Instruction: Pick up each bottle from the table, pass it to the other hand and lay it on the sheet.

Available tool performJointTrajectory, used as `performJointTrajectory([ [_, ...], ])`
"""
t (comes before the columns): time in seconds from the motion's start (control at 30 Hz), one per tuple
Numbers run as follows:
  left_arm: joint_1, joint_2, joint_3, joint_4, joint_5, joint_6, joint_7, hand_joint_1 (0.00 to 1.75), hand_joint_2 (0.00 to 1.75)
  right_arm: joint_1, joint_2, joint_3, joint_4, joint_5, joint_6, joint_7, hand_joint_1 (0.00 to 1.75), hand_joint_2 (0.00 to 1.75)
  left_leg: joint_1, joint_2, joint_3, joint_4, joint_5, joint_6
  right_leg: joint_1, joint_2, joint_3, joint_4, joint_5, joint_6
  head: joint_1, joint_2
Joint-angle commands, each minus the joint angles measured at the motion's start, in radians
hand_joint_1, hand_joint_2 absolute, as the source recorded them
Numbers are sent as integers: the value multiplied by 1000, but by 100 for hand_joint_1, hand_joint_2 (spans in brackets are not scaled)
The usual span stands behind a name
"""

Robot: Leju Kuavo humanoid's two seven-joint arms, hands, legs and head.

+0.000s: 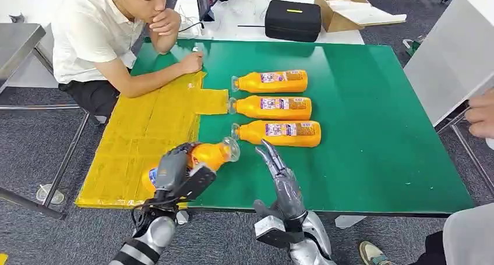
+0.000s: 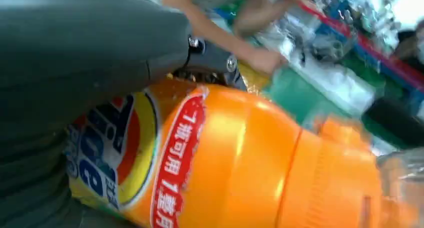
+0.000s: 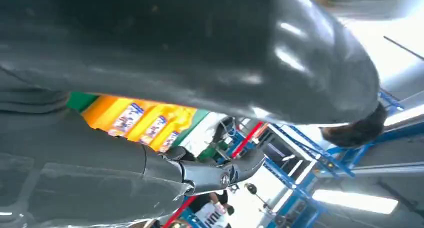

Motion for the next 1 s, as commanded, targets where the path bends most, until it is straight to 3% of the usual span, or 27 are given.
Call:
performJointTrajectory([
  [0.03, -142, 41, -61, 295, -20, -35, 12, 175, 175, -42, 12, -17, 71, -8, 6, -7, 0, 0, 0, 1, 3, -1, 0, 0, 0, 2, 3, -1, 0, -2, 0, 0],
  [0.57, -305, 100, -54, 501, -36, -251, 30, 175, 175, -67, 19, -4, 127, -86, 30, -41, 0, 0, 0, 3, 5, -1, 1, -1, 0, 3, 3, 2, 1, -2, 0, 0],
  [0.6, -314, 107, -56, 512, -40, -258, 31, 175, 175, -71, 18, -2, 131, -89, 31, -41, 0, 175, 0, 4, 5, -1, 2, -1, 0, 4, 3, 2, 2, -2, 0, 0],
  [0.8, -348, 136, -97, 576, -86, -307, 34, 175, 175, -90, 10, 25, 161, -114, 41, -41, 0, 175, 0, 6, 7, -2, 2, -2, 1, 6, 3, 3, 3, -4, 0, 0],
  [0.9, -340, 126, -51, 580, -33, -355, 16, 168, 175, -101, 4, 40, 172, -128, 48, -41, 0, 175, 0, 5, 7, -2, 3, -3, 1, 5, 3, 3, 4, -5, 0, 0],
  [0.97, -323, 125, -26, 573, -1, -370, 1, 136, 175, -105, 0, 49, 173, -141, 37, -41, 0, 175, 0, 4, 8, -2, 4, -4, 0, 5, 3, 3, 4, -5, 0, 0],
  [1.0, -317, 124, -18, 570, 8, -366, -1, 65, 175, -104, 0, 47, 170, -148, 36, -41, 0, 175, 0, 5, 8, -2, 3, -4, 0, 5, 3, 3, 4, -5, 0, 0],
])
